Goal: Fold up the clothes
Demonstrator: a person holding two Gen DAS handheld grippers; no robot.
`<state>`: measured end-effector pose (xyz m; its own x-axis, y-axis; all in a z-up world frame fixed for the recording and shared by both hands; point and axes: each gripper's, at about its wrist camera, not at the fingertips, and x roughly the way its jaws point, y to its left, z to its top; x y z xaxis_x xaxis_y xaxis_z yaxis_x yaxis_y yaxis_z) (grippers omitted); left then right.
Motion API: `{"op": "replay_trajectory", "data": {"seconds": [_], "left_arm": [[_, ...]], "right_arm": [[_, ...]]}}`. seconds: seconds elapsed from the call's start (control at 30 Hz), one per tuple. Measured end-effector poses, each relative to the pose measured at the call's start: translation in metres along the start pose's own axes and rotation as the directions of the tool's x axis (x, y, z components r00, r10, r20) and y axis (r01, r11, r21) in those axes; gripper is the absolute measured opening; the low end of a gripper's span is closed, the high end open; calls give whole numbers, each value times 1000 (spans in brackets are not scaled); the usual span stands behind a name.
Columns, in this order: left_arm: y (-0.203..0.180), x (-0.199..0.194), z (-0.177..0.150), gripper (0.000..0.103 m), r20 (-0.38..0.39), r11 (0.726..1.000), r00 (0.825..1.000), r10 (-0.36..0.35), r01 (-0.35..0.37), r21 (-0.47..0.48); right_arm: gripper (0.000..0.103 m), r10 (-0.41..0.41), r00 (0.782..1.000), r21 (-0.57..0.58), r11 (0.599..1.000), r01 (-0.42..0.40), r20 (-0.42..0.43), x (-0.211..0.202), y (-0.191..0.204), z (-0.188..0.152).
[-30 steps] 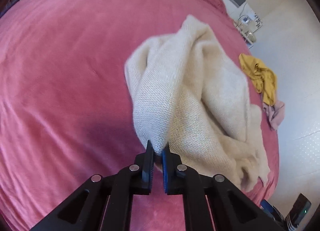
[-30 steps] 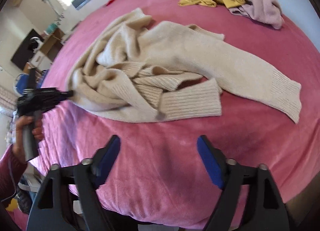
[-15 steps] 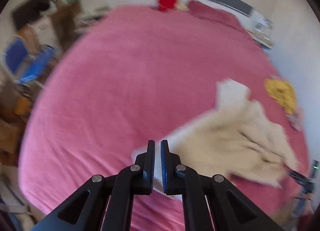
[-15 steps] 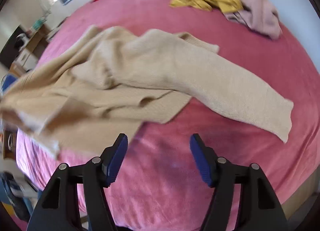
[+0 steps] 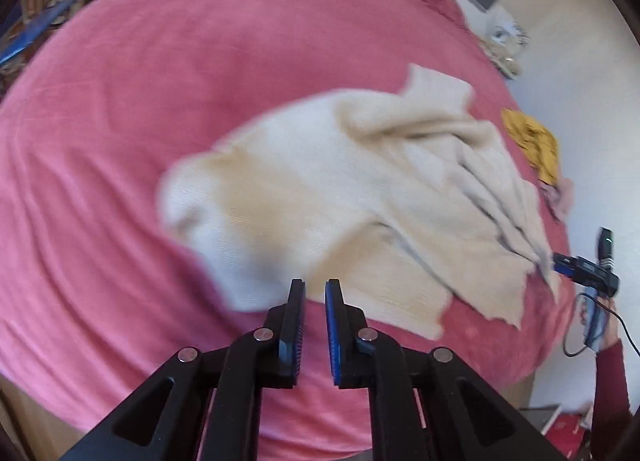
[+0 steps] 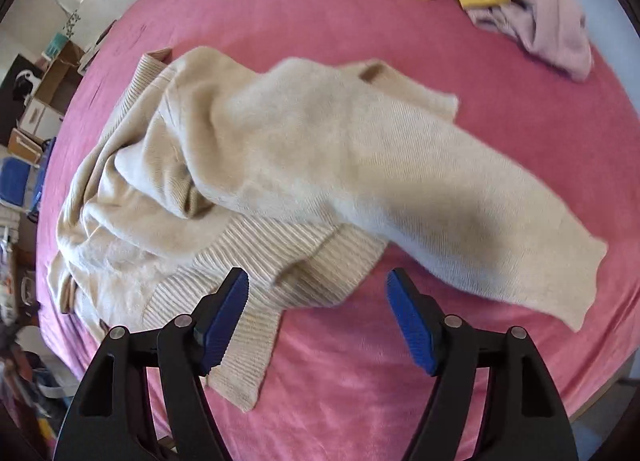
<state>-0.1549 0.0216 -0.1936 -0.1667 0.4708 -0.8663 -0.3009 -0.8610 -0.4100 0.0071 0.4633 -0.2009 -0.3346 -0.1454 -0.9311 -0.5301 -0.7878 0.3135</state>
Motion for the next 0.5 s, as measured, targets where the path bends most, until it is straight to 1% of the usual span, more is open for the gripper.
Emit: {"op": "replay_trajectory", "data": {"seconds": [0.03,0.07,0.1,0.17,0.2,0.23,0.27,0.33,0.37,0.43,0.47,0.5], "left_arm": [[-17,11,-7,11,-15,999,999,-38,39,13],[-35,22,-13,11,-33,997,997,-67,68,31],[-50,31,-18,11,-40,996,996,-78,80,48],[-71,50,-23,12,-80,994,993,-87,92,65],[-78,59,-25,12,-95,994,993,-76,82,67],[-81,66,-26,12,-106,996,993,-55,62,67],[-82,76,-27,12,-108,998,994,-19,25,58],[-74,82,-28,12,-101,999,994,40,-38,20],[-66,78,-30,12,-83,999,995,51,-52,-16],[-46,61,-34,12,-23,993,998,61,-63,-101],[-34,51,-36,12,15,988,997,70,-68,-141],[-23,43,-35,12,37,981,995,92,-84,-174]], "right_arm": [[75,55,998,10,998,-54,-36,5,-4,-5],[76,122,989,-6,992,-123,-85,11,1,-14],[79,169,977,-34,984,-175,-132,17,9,-26],[82,211,957,-76,970,-229,-200,32,25,-51],[82,226,948,-90,964,-251,-224,39,32,-62],[82,231,947,-88,963,-256,-221,47,35,-71],[82,235,949,-80,963,-256,-211,54,36,-77],[82,228,961,-18,972,-234,-157,62,29,-80],[82,228,966,12,973,-229,-124,64,25,-82],[82,253,967,66,966,-250,-38,56,17,-86],[83,259,966,70,964,-256,-22,52,16,-87],[83,275,961,73,959,-272,-31,53,16,-89]]}}
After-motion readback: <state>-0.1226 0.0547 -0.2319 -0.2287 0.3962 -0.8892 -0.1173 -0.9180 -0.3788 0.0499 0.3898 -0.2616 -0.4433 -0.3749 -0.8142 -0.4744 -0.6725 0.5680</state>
